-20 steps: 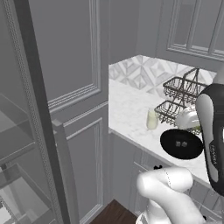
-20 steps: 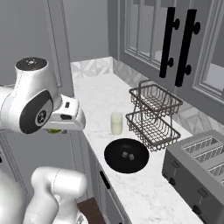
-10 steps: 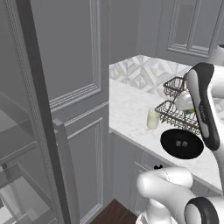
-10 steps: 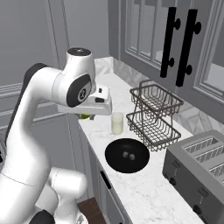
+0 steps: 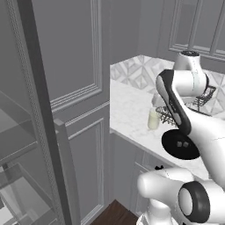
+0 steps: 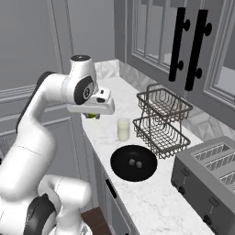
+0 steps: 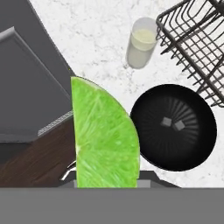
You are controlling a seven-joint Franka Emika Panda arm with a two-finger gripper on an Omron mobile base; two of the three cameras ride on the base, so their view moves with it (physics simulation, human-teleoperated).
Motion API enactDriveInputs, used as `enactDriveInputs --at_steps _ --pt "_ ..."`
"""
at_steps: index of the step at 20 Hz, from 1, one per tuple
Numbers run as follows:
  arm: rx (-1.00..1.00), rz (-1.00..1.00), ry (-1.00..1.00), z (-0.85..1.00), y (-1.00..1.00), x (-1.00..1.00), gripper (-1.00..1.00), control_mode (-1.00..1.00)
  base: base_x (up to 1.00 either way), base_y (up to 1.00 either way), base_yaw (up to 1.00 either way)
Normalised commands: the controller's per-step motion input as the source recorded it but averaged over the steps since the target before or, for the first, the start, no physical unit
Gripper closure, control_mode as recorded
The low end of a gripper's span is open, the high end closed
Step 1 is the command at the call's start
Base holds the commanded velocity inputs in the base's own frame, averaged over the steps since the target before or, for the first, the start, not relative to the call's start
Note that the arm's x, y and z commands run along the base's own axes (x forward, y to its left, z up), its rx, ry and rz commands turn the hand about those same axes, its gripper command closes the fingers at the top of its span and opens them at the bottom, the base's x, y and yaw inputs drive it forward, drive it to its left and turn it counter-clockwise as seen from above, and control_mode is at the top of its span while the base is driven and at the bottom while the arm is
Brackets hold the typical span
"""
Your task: Grab a lemon wedge from the fridge and one ice cube from the ice bowl, and put them in the glass of lemonade.
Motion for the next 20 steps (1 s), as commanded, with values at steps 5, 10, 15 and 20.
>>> enactDriveInputs --at_steps 5,10,15,20 --pt "0.0 -0.01 0.0 -0.36 0.0 1.0 1.0 -1.0 0.0 0.0 0.0" --pt "0.0 0.02 0.0 -0.19 -0.27 0.97 1.0 -1.0 0.0 0.0 0.0" --pt "0.0 0.02 -0.02 -0.17 -0.34 0.4 1.0 -1.0 0.0 0.0 0.0" --pt "0.0 0.01 0.0 -0.26 -0.18 0.27 1.0 -1.0 0.0 0.0 0.0"
